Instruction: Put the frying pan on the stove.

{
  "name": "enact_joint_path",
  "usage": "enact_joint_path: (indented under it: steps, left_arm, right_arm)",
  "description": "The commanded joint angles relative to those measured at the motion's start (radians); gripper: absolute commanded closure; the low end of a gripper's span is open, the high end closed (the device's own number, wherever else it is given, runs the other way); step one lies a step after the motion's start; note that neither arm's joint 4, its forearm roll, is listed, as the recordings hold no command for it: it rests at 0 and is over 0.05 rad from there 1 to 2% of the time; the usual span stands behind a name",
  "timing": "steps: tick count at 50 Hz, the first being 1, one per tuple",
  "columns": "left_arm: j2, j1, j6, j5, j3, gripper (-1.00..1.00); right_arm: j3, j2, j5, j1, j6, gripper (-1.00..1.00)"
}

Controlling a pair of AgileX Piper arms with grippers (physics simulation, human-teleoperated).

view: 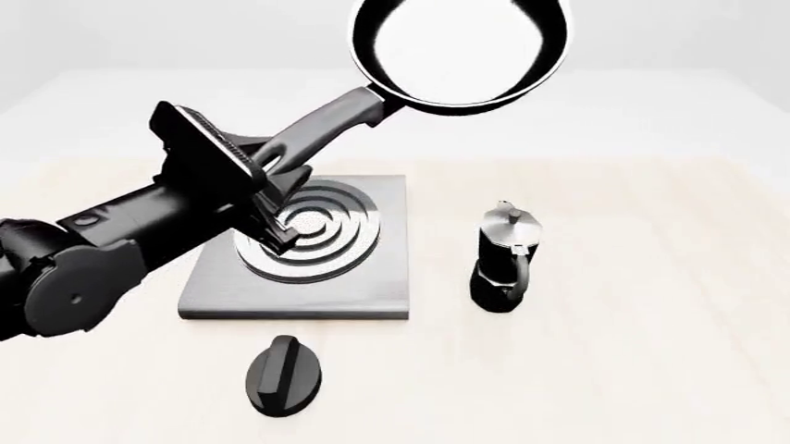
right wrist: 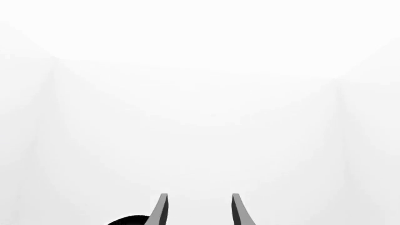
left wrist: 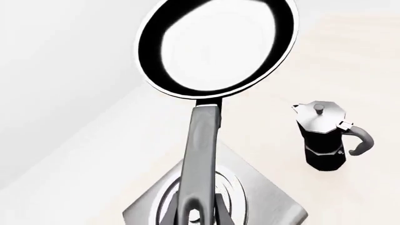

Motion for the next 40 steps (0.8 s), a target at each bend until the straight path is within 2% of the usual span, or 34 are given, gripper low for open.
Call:
enact_joint_path:
  steps: [1,13,26,40]
  left_arm:
    - [-0.094,0.031,-0.024,0.032,0.038,1.0]
    - [-0.214,0.077,-0.007,0.097,0.108,1.0]
    - [-0.288,0.105,0.002,0.143,0.146,1.0]
    - [-0.373,0.126,-0.003,0.181,0.226,1.0]
  right_arm:
    - [0.009,0.0,-0.006,0.001,-0.005,-1.0]
    - [0.003,0.0,0.004,0.004,-0.01,-1.0]
    - [0.019,0.0,-0.009,0.006,-0.015,-1.0]
    - [0.022,0.0,-0.009,0.005,-0.02,-1.0]
